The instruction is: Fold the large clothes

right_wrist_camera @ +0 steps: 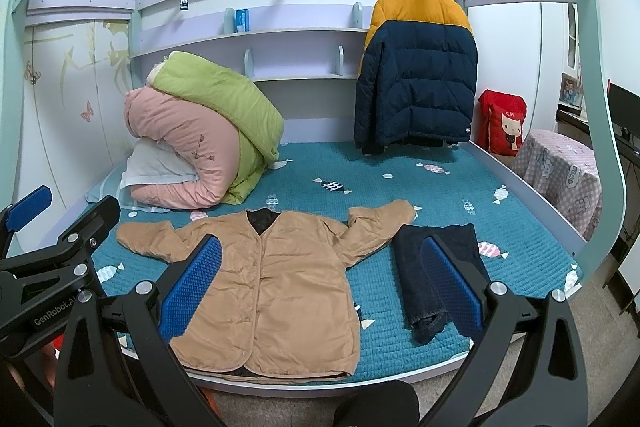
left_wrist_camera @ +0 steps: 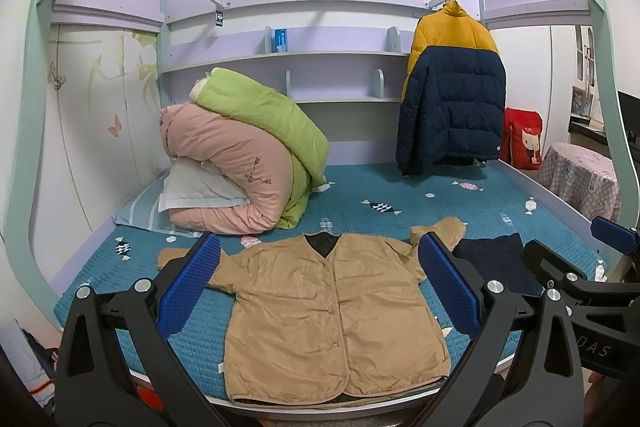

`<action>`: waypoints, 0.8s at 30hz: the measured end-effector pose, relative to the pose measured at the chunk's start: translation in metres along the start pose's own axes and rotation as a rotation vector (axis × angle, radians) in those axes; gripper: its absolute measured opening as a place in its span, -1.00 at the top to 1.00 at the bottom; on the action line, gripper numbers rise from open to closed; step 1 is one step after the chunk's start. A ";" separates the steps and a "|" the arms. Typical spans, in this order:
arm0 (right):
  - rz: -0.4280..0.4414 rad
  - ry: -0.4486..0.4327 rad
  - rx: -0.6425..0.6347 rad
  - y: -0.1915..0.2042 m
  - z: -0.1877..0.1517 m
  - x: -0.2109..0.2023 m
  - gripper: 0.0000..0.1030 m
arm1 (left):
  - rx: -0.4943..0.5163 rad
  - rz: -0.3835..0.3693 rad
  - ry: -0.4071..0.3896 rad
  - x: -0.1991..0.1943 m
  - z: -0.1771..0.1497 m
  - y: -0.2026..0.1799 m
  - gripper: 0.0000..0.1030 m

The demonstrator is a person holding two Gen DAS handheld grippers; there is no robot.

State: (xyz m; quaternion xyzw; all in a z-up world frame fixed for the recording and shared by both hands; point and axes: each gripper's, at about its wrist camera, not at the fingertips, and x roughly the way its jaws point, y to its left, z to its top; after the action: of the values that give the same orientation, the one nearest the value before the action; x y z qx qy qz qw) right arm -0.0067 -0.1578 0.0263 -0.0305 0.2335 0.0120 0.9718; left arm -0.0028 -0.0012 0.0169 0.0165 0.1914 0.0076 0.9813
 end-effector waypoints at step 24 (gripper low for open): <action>0.000 0.018 0.007 0.003 -0.002 0.008 -0.86 | 0.061 0.017 0.117 0.013 0.003 -0.007 -0.91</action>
State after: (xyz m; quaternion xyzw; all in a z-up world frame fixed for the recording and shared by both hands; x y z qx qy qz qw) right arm -0.0009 -0.1545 0.0207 -0.0274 0.2424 0.0112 0.9697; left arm 0.0109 -0.0080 0.0144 0.0476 0.2483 0.0111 0.9675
